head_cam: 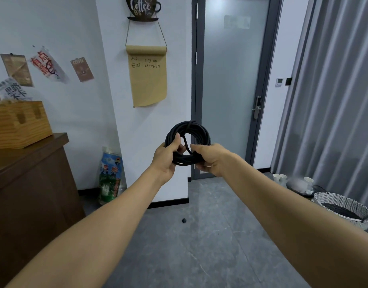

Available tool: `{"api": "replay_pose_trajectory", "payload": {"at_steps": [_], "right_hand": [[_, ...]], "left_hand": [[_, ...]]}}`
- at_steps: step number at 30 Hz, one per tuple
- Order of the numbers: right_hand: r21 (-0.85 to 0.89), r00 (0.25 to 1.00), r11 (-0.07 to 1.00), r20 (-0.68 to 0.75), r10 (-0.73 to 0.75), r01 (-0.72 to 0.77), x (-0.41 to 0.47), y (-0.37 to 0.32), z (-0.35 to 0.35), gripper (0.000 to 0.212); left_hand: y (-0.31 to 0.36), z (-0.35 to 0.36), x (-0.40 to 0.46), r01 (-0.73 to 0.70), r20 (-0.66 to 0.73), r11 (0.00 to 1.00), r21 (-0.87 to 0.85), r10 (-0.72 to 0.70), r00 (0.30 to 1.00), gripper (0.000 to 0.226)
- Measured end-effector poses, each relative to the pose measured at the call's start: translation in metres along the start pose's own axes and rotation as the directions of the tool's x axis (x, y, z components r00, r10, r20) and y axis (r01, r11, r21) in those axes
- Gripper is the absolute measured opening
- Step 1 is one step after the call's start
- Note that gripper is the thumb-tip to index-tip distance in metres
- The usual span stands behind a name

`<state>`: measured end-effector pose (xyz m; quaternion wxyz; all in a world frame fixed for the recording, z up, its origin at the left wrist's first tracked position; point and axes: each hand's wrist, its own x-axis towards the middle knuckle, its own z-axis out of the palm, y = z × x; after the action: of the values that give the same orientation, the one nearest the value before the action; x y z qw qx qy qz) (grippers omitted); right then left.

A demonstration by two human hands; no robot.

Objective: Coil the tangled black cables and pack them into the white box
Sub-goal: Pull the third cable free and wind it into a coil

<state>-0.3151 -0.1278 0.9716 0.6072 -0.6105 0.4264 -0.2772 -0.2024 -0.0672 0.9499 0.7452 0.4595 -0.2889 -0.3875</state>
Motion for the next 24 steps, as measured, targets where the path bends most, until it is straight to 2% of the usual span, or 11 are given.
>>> {"api": "replay_pose_trajectory", "payload": {"at_steps": [7,14,19,24], "right_hand": [[0.031,0.999,0.998,0.030,0.045,-0.046,-0.003,0.001,-0.004,0.025],[0.016,0.996,0.996,-0.011,0.090,-0.090,-0.001,0.004,-0.009,0.027],[0.150,0.983,0.971,0.025,0.183,-0.185,-0.005,0.006,-0.016,0.020],[0.100,0.986,0.982,-0.025,0.165,-0.162,-0.002,0.010,-0.011,0.018]], "left_hand": [[-0.005,-0.001,0.002,0.040,0.108,0.999,-0.005,-0.039,0.993,0.013],[-0.015,0.004,0.000,0.062,0.086,0.993,0.104,-0.071,0.994,0.018],[-0.019,0.010,-0.002,0.081,0.096,0.990,0.115,-0.092,0.991,0.027],[-0.019,0.008,0.001,0.085,0.116,0.984,0.155,-0.104,0.988,0.014]]}}
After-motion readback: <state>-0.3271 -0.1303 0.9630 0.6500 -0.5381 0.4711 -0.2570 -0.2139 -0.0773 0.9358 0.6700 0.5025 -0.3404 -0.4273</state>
